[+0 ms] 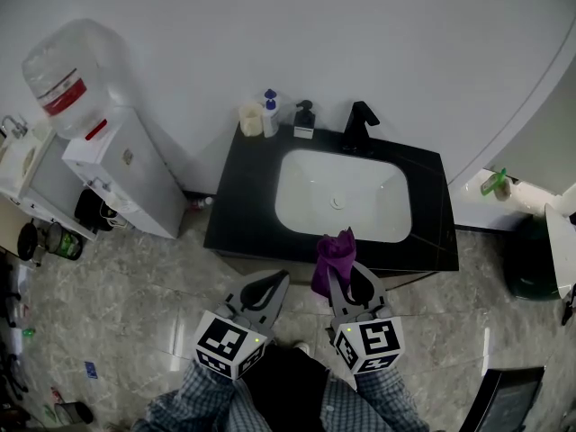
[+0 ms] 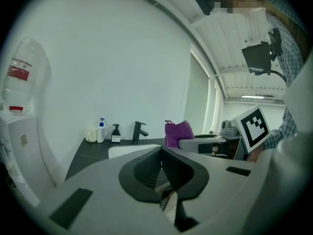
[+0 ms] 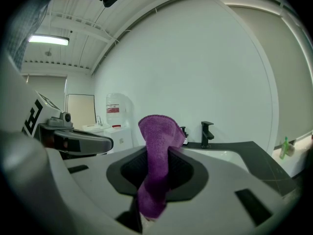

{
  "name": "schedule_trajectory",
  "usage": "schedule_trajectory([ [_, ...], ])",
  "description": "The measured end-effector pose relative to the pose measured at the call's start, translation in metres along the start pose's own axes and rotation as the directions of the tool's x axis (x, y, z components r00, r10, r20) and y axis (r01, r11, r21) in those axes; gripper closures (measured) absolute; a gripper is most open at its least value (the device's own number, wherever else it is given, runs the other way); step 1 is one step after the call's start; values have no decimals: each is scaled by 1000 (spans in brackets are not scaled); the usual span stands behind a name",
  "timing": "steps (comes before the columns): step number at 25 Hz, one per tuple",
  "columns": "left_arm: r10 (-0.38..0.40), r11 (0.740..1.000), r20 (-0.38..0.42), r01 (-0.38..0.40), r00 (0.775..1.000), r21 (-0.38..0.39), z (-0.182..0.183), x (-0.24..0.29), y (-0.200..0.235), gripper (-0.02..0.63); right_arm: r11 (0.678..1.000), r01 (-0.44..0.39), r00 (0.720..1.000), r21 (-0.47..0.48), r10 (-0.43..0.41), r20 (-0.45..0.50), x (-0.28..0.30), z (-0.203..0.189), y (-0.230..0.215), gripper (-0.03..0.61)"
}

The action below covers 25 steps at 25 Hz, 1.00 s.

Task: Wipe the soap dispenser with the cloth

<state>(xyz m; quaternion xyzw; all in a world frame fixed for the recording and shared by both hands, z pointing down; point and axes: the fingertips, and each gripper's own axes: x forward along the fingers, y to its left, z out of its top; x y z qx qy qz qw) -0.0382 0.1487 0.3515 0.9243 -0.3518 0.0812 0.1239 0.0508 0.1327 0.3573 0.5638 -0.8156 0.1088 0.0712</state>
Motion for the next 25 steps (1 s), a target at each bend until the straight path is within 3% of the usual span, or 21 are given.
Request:
schedule_trajectory([
  [25, -10, 1000, -3, 10, 1000, -4, -1, -2, 4, 603, 1000, -2, 1000, 11, 2, -16, 3, -6, 4, 488],
])
